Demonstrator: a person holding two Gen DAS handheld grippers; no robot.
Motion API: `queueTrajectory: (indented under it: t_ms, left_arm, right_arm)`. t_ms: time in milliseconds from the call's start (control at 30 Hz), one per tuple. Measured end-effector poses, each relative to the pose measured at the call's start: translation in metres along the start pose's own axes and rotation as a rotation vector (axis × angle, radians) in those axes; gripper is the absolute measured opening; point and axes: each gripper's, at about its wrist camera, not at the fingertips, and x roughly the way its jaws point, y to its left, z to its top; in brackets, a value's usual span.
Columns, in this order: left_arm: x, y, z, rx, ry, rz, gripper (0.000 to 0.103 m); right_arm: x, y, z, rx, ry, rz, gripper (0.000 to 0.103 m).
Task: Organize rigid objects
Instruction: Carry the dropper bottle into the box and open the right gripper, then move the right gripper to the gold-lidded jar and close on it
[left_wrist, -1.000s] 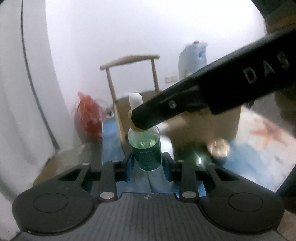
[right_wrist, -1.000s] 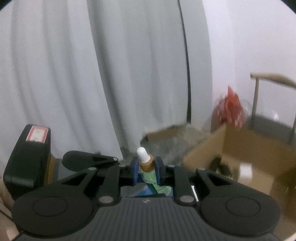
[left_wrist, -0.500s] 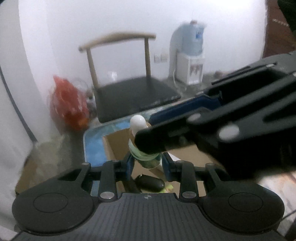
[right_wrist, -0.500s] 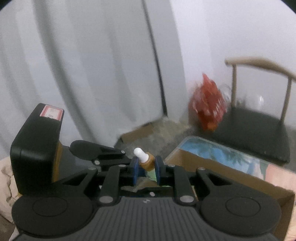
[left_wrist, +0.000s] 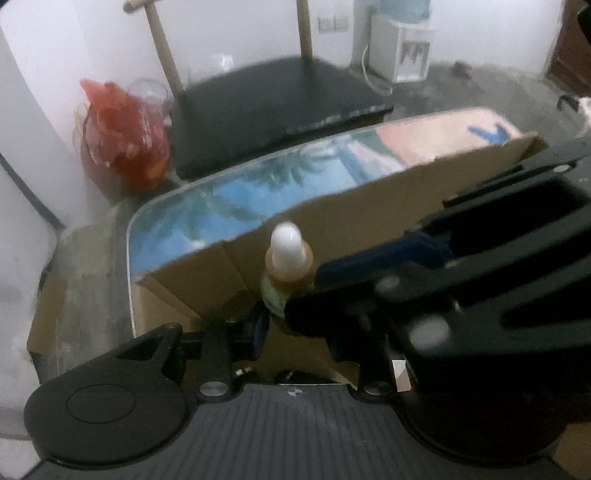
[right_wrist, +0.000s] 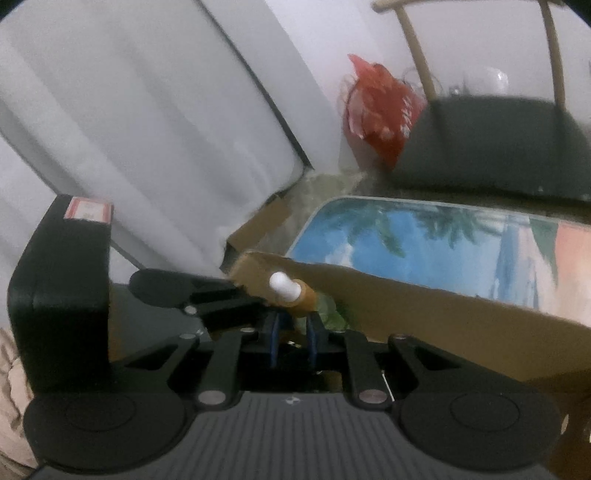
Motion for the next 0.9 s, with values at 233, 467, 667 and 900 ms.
queueTrajectory:
  t_ms: [233,467,667,900]
  left_arm:
    - [0.009,0.0,0.001,-0.004,0.051,-0.002,0.032]
    - [-0.004,-0.003,0.004,-0.004,0.052,-0.035,0.052]
    - [-0.038,-0.008,-0.002,-0.002,-0.016,-0.007,0.071]
    - [-0.087,-0.005,-0.023,-0.037,-0.083,0.038,0.071]
  right_arm:
    - [0.008,-0.012,0.0,0.063,0.034,0.018,0.017]
    - [-0.002,-0.007,0.002,0.089,0.032,0.023,0.019]
    - [-0.037,0.006,-0.001,0.087,-0.026,0.011,0.019]
    - [-0.102,0.034,-0.019,0.063,-0.144,0.018,0.019]
